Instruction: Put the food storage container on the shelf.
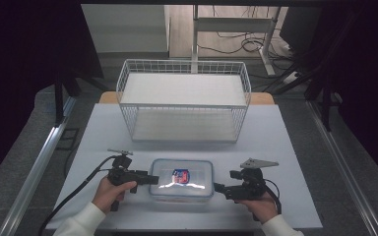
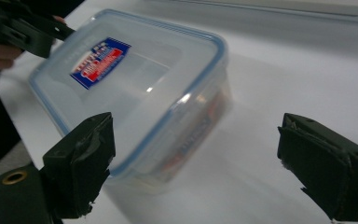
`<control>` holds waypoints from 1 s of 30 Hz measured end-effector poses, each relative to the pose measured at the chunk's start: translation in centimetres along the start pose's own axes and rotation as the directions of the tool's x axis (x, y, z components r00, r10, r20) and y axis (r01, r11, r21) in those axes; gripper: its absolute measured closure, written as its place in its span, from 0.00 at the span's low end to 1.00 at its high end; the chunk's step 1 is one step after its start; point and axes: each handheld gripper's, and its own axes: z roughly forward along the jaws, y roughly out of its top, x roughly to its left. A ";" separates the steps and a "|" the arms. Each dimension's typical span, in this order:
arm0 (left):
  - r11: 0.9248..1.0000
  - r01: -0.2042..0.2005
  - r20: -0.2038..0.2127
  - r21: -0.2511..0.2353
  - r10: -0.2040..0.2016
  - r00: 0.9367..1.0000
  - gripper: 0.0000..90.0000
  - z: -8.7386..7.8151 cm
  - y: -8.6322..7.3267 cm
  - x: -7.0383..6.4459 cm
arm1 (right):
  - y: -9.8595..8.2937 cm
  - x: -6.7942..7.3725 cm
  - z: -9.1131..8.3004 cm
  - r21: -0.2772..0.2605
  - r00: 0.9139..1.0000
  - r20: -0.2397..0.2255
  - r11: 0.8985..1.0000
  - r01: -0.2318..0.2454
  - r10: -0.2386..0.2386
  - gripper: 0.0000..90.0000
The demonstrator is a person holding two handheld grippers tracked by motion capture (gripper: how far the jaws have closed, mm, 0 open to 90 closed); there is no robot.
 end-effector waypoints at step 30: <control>0.999 0.042 0.055 0.021 -0.043 0.998 0.34 0.6 -0.2 0.1 | 0.9 -0.7 4.8 0.165 0.947 -0.189 0.959 -0.232 0.261 0.23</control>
